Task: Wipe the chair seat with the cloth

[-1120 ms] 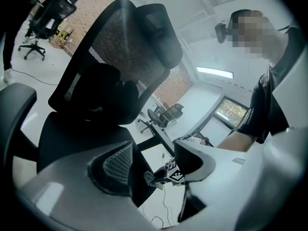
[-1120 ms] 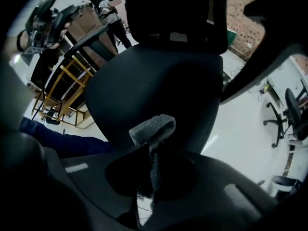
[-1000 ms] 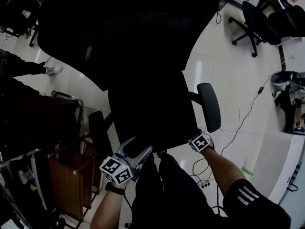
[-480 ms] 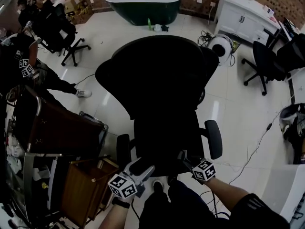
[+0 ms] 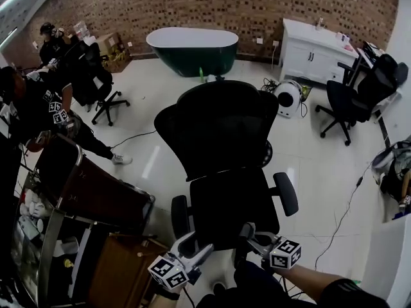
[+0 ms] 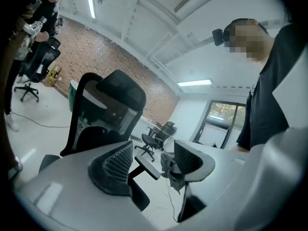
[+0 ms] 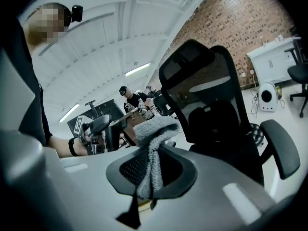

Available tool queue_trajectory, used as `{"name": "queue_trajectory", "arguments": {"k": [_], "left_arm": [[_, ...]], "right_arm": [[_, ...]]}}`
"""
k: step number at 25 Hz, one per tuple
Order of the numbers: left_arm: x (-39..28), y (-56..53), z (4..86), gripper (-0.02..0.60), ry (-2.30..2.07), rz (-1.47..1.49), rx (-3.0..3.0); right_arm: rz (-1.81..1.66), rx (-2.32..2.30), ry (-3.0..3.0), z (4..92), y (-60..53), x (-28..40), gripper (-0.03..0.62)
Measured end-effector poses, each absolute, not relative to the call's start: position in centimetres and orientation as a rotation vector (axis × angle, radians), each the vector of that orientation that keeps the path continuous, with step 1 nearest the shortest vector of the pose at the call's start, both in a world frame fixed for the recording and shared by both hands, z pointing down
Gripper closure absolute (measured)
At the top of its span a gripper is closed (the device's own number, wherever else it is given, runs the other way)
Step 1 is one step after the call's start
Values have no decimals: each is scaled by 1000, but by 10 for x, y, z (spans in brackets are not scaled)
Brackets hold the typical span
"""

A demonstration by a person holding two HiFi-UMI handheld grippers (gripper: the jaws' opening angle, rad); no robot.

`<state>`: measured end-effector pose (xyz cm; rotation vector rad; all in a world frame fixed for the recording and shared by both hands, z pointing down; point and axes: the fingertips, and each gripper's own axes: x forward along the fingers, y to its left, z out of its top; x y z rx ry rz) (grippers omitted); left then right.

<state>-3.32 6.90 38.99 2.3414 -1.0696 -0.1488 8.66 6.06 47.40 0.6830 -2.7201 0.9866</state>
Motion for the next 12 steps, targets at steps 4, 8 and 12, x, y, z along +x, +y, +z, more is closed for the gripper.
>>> {"name": "queue_trajectory", "arguments": {"k": [4,8,12], "left_arm": [[-34,134,361,287,-991,-201,2410],[-35,217,331,287,-923,-254,2410],[-37,268,318,287,-879,-266,2457]], "right_arm": [[887,843,-2828,423,108,86,566],[863,968,-2890,370,174,95,566],[785,1002,-2924,341,225,97,566]]}}
